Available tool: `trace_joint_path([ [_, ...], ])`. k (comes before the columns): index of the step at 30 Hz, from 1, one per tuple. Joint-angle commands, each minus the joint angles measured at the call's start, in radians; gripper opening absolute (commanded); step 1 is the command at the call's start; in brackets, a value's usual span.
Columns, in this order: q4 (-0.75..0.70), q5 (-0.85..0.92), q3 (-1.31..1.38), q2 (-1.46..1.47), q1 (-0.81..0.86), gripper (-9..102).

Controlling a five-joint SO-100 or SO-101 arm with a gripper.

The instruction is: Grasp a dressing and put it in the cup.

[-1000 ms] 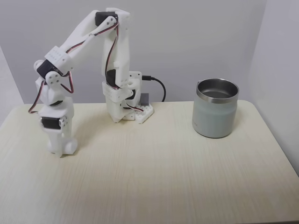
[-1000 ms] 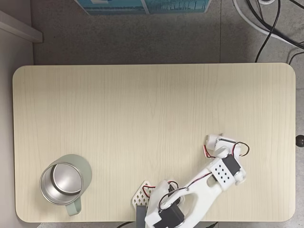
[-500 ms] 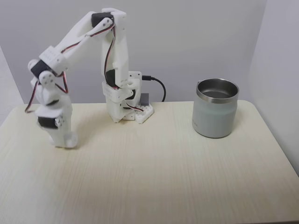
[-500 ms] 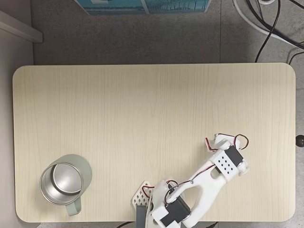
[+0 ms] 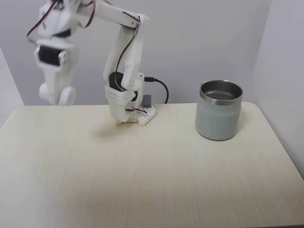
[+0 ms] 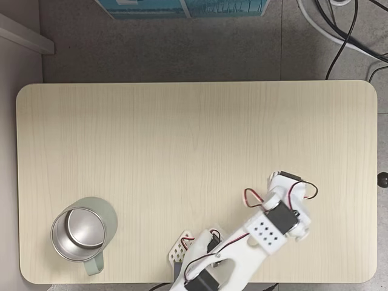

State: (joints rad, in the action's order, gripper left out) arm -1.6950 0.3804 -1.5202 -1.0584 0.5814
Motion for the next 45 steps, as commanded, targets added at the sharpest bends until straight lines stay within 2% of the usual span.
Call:
trace_joint_path([
  [1, -0.055, -0.026, -0.098, 0.049, -0.086, 0],
  [4, -0.071, -0.040, -0.098, 0.087, -0.213, 0],
  [10, -0.097, -0.075, -0.104, 0.123, -0.581, 0],
  [21, -0.121, -0.083, -0.190, -0.018, -1.298, 0],
  [25, -0.121, -0.055, -0.207, -0.074, -1.513, 0],
  [31, -0.121, 0.005, -0.227, -0.164, -1.715, 0],
  [45, -0.084, 0.054, -0.235, -0.331, -2.017, 0],
])
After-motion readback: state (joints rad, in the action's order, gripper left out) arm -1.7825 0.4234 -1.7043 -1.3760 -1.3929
